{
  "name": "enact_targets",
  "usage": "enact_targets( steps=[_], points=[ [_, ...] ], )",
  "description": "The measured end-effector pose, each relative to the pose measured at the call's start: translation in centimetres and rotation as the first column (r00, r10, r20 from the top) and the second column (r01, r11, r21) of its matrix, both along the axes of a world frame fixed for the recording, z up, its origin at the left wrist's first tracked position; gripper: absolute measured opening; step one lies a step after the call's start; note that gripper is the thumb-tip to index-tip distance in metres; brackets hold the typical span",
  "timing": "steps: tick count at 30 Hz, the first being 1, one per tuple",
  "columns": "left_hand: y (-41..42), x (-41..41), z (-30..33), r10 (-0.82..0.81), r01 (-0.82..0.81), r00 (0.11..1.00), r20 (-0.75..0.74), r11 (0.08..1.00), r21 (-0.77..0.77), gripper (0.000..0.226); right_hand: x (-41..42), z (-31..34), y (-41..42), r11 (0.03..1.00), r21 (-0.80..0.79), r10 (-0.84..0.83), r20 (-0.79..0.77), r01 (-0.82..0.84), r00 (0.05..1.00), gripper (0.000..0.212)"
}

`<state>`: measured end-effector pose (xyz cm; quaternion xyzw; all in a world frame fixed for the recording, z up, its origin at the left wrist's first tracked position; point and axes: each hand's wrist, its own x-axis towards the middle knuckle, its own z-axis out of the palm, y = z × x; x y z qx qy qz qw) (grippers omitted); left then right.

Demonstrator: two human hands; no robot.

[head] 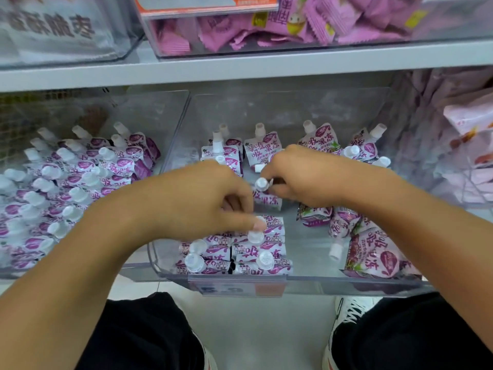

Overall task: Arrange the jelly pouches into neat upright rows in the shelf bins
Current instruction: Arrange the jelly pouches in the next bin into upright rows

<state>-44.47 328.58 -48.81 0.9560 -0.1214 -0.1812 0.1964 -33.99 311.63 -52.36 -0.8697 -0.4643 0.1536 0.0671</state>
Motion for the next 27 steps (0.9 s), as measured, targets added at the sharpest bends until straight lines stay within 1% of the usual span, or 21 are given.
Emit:
enact_targets(
  steps=[1,2,3,5,6,7,8,9,10,11,12,13,14,16,19,21,22,23,24,26,27],
  points=[
    [0.4,0.2,0.1,0.062,-0.060,0.993,0.102,0.998,-0.025,0.040,-0.2,0.0,-0.2,1.000,-0.002,0.023,-0.054,-0.023,0.998,0.025],
    [0.8,0.3,0.1,0.097,-0.099,0.976,0.197,0.995,-0.001,0.043,-0.4,0.1,-0.4,0.999,0.008,0.036,-0.118,-0.035,0.992,0.023],
    [1.0,0.4,0.1,0.101,-0.120,0.963,0.249,0.991,0.062,0.047,-0.4,0.1,-0.5,0.999,0.030,0.035,-0.182,-0.031,0.983,0.021],
    [0.9,0.4,-0.6,0.050,-0.107,0.969,0.243,0.968,0.225,0.053,-0.2,0.1,-0.7,0.999,0.048,0.011,-0.311,0.004,0.950,0.020],
    [0.6,0.5,-1.2,0.020,-0.086,0.973,0.228,0.956,0.281,0.051,0.0,0.3,-0.8,0.999,0.031,0.000,-0.364,0.012,0.932,0.018],
    [0.2,0.7,-1.7,-0.005,-0.064,0.975,0.224,0.951,0.301,0.046,0.2,0.7,-0.9,1.000,0.009,-0.009,-0.400,0.014,0.916,0.014],
    [-0.3,0.9,-2.0,-0.018,-0.050,0.976,0.217,0.952,0.303,0.042,0.6,1.3,-1.1,1.000,-0.008,-0.022,-0.405,0.021,0.914,0.016],
    [-0.7,1.2,-2.2,-0.023,-0.041,0.978,0.206,0.953,0.301,0.039,1.1,2.1,-1.4,0.999,-0.018,-0.043,-0.371,0.039,0.928,0.023],
    [-1.1,1.6,-2.3,-0.025,-0.036,0.981,0.194,0.952,0.305,0.038,1.6,2.9,-1.5,0.997,-0.023,-0.078,-0.278,0.075,0.957,0.030],
    [-1.3,1.8,-2.4,-0.026,-0.034,0.982,0.188,0.950,0.309,0.037,2.1,3.4,-1.4,0.993,-0.028,-0.120,-0.130,0.117,0.984,0.038],
    [-1.4,2.1,-2.4,-0.024,-0.036,0.982,0.187,0.950,0.309,0.036,2.5,3.6,-1.2,0.988,-0.047,-0.145,0.021,0.145,0.989,0.047],
    [-1.4,2.2,-2.4,-0.022,-0.036,0.982,0.188,0.953,0.300,0.036,2.8,3.1,-0.8,0.983,-0.083,-0.153,0.130,0.165,0.980,0.056],
    [-1.3,2.4,-2.4,-0.023,-0.033,0.982,0.188,0.956,0.291,0.036,2.7,2.4,-0.2,0.975,-0.134,-0.152,0.186,0.178,0.971,0.062],
    [-1.0,2.6,-2.4,-0.028,-0.026,0.982,0.187,0.960,0.280,0.040,2.6,0.2,0.9,0.953,-0.236,-0.137,0.228,0.191,0.964,0.062],
    [-0.6,2.9,-2.5,-0.012,-0.035,0.981,0.196,0.972,0.231,0.045,2.8,-1.7,1.2,0.940,-0.266,-0.148,0.251,0.215,0.956,0.059],
    [-0.6,3.0,-2.5,0.001,-0.041,0.979,0.206,0.981,0.189,0.051,3.3,-1.5,1.0,0.950,-0.211,-0.169,0.275,0.231,0.946,0.060],
    [-0.6,3.0,-2.6,0.003,-0.041,0.979,0.205,0.983,0.180,0.052,3.3,-1.0,0.9,0.961,-0.147,-0.190,0.263,0.234,0.946,0.059],
    [-0.6,3.0,-2.7,0.001,-0.038,0.980,0.201,0.983,0.177,0.051,3.4,-0.5,0.8,0.969,-0.051,-0.226,0.204,0.241,0.953,0.059],
    [-0.6,2.9,-2.8,0.000,-0.036,0.981,0.194,0.984,0.177,0.050,3.3,0.2,0.8,0.961,0.071,-0.271,0.085,0.266,0.959,0.056],
    [-0.6,2.8,-2.8,0.002,-0.031,0.986,0.169,0.986,0.166,0.047,2.4,1.0,1.3,0.876,0.301,-0.345,-0.156,0.377,0.926,0.044],
    [-0.6,2.7,-2.8,0.002,-0.026,0.988,0.155,0.987,0.156,0.045,2.0,1.0,1.7,0.832,0.360,-0.380,-0.184,0.422,0.906,0.041]
  ],
)
